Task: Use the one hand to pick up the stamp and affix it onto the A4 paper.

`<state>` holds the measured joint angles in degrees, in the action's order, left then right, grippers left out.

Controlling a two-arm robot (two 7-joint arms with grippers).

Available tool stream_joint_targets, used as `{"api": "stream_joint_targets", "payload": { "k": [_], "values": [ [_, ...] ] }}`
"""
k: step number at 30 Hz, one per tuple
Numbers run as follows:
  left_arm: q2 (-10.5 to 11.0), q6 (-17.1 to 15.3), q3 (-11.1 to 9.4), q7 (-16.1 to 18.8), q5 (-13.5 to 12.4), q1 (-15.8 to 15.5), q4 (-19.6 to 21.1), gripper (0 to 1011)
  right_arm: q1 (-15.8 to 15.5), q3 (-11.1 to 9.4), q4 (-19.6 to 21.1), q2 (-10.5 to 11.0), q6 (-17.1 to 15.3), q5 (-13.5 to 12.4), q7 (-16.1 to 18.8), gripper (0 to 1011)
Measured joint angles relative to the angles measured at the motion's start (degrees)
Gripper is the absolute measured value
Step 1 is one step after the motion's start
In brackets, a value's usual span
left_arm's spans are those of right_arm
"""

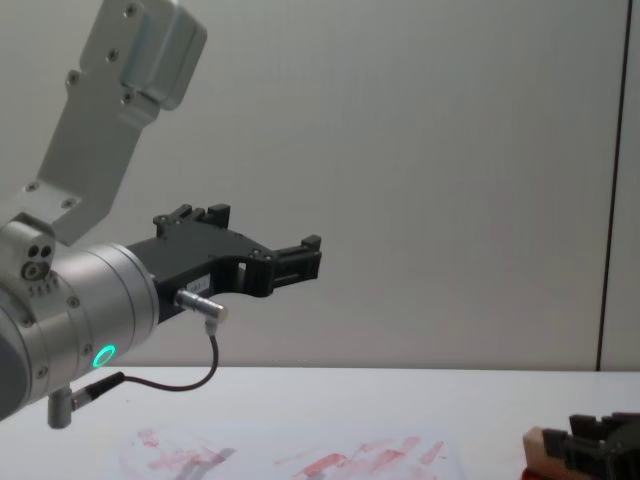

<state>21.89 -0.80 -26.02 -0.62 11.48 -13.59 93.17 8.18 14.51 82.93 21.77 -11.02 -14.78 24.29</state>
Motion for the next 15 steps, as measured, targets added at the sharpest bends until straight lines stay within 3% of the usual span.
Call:
{"api": "stream_joint_targets", "payload": {
  "k": [15],
  "values": [
    [0.00,0.00,0.00,0.00,0.00,0.00,0.00,1002,-0.26,-0.13,0.37,0.20,0.19,-1.34,-0.17,790]
  ]
}}
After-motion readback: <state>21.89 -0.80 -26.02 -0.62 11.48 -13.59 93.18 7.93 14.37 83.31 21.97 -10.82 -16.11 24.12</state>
